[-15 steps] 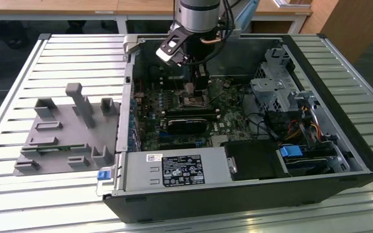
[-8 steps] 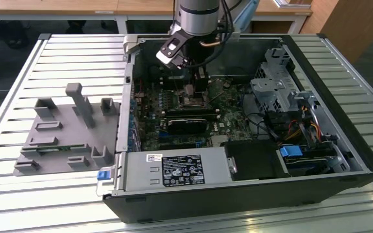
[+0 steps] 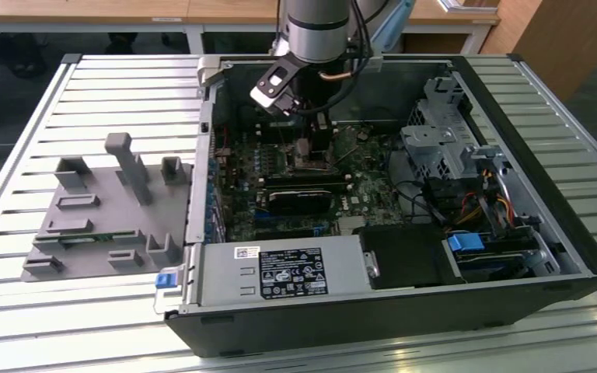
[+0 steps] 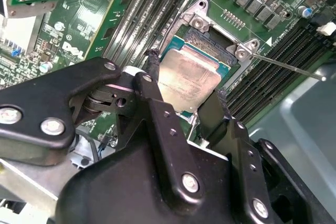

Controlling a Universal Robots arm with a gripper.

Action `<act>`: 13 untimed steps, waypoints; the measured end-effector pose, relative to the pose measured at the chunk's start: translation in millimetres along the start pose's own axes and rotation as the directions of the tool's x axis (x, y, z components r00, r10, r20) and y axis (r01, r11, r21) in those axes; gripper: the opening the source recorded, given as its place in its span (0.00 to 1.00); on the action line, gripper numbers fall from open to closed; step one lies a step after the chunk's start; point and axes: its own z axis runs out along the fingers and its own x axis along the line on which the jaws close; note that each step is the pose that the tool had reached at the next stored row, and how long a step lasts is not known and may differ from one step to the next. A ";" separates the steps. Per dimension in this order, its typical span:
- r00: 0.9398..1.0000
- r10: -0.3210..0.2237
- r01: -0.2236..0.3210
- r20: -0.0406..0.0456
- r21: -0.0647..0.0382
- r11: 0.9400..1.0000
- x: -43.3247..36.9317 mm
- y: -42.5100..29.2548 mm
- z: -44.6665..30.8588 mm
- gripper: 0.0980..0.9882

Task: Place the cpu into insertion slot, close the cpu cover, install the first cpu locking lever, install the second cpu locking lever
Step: 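Place the cpu into insertion slot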

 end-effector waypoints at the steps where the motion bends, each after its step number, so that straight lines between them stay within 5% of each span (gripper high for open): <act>1: 1.000 0.000 0.000 0.000 0.000 1.000 0.3 -0.1 1.3 0.50; 13: 1.000 0.000 0.000 0.000 0.003 1.000 6.0 -0.2 14.5 0.50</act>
